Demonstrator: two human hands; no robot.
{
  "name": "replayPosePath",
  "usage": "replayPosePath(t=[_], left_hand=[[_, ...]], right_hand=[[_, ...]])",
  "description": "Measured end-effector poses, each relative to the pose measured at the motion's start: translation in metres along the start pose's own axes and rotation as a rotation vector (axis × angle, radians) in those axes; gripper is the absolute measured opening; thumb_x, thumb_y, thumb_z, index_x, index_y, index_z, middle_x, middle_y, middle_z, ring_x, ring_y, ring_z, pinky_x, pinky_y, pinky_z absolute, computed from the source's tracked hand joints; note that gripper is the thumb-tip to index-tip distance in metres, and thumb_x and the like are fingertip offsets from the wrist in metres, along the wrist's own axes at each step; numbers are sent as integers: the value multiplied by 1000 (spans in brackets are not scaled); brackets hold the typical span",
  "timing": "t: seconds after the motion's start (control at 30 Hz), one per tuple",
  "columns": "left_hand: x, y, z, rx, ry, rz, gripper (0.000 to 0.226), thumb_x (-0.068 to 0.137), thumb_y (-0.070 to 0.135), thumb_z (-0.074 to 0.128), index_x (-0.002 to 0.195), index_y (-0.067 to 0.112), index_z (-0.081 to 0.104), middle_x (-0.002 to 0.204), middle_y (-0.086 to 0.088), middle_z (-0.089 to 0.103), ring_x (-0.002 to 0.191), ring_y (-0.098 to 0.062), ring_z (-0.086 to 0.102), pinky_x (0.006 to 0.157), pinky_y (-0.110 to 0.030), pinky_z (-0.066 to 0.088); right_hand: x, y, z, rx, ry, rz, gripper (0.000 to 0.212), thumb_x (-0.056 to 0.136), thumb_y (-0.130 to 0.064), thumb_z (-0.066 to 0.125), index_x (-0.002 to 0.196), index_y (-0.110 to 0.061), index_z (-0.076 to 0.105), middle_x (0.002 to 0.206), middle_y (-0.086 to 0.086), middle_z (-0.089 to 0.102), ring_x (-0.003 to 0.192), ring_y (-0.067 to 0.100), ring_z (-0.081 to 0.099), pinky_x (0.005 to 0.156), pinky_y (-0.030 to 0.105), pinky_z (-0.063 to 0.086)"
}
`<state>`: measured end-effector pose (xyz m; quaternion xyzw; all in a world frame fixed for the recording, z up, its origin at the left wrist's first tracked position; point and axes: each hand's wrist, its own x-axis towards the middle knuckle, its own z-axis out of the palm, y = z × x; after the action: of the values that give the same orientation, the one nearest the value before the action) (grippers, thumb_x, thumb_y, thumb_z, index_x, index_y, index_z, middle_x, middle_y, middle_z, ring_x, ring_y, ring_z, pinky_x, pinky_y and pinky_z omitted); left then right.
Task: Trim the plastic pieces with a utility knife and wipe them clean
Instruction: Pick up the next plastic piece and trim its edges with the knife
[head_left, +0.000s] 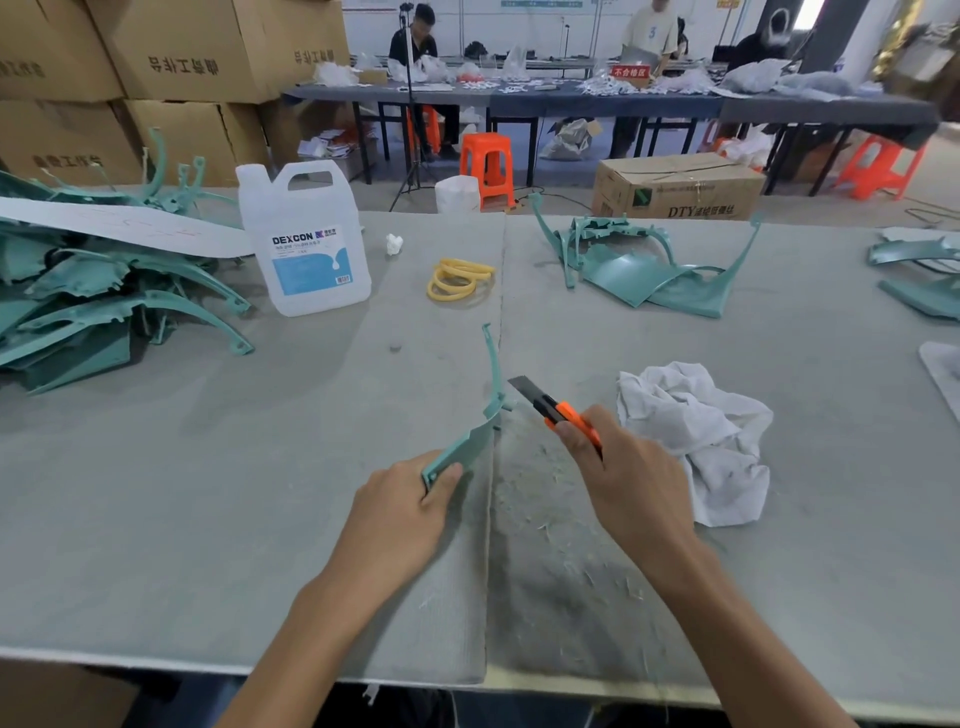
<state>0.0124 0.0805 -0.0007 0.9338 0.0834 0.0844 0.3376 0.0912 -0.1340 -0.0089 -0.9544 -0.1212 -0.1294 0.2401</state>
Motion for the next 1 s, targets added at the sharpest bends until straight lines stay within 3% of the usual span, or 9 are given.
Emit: replayPosePath(t=[0.1, 0.23, 0.33, 0.47, 0.63, 0.83, 0.93, 1.0], left_hand=[[-1, -2, 0, -8, 20, -10, 37, 102, 39, 49, 66, 46, 51, 55, 20, 54, 57, -7, 52, 49, -19, 31], [3, 1, 1, 8, 26, -16, 39, 102, 40, 48, 64, 47, 51, 53, 10, 49, 61, -19, 52, 51, -25, 31], [4, 1, 2, 6, 22, -15, 39, 102, 40, 49, 63, 41, 51, 52, 8, 49, 66, -26, 56, 52, -27, 31], [3, 2, 2, 6, 25, -7, 38, 102, 39, 49, 67, 53, 53, 50, 18, 51, 55, -11, 47, 50, -25, 30], [6, -2, 2, 6, 21, -35, 39, 102, 40, 50, 64, 47, 52, 49, 15, 49, 53, -11, 45, 50, -26, 29], [8, 1, 4, 50, 40, -45, 42, 102, 39, 49, 62, 27, 43, 52, 7, 46, 56, -11, 48, 51, -26, 30], [9, 0, 4, 39, 24, -49, 40, 102, 40, 48, 64, 27, 45, 53, 6, 47, 57, -16, 49, 51, -28, 31], [8, -1, 4, 39, 25, -54, 42, 102, 40, 48, 62, 28, 43, 52, 6, 45, 56, -18, 48, 51, -30, 30]], right_hand=[[-18, -6, -2, 60, 13, -40, 42, 96, -72, 22, 91, -34, 39, 53, -6, 52, 50, 13, 53, 49, 32, 38], [-38, -18, -2, 101, 53, -94, 42, 98, -74, 20, 89, -38, 40, 47, -8, 46, 42, 6, 47, 43, 28, 31], [-42, -24, 1, 50, 39, -131, 50, 97, -76, 15, 90, -34, 42, 49, -9, 46, 44, 8, 49, 44, 31, 39], [-21, -12, -6, -2, 19, 10, 53, 91, -72, 16, 99, -30, 47, 60, -5, 54, 64, 26, 59, 61, 38, 47], [-31, -18, 0, 87, 36, -117, 52, 95, -78, 16, 93, -35, 45, 50, -6, 50, 45, 8, 50, 46, 32, 40], [-6, -5, -2, 91, -52, 43, 45, 97, -69, 27, 88, -28, 43, 57, -4, 54, 58, 22, 57, 59, 38, 46], [-12, -7, 2, 146, 16, -31, 44, 96, -73, 26, 86, -34, 41, 52, -4, 53, 49, 11, 53, 49, 34, 39], [-24, -17, 9, 188, -47, -100, 43, 94, -78, 25, 85, -40, 42, 57, -5, 58, 50, 11, 55, 48, 33, 43]])
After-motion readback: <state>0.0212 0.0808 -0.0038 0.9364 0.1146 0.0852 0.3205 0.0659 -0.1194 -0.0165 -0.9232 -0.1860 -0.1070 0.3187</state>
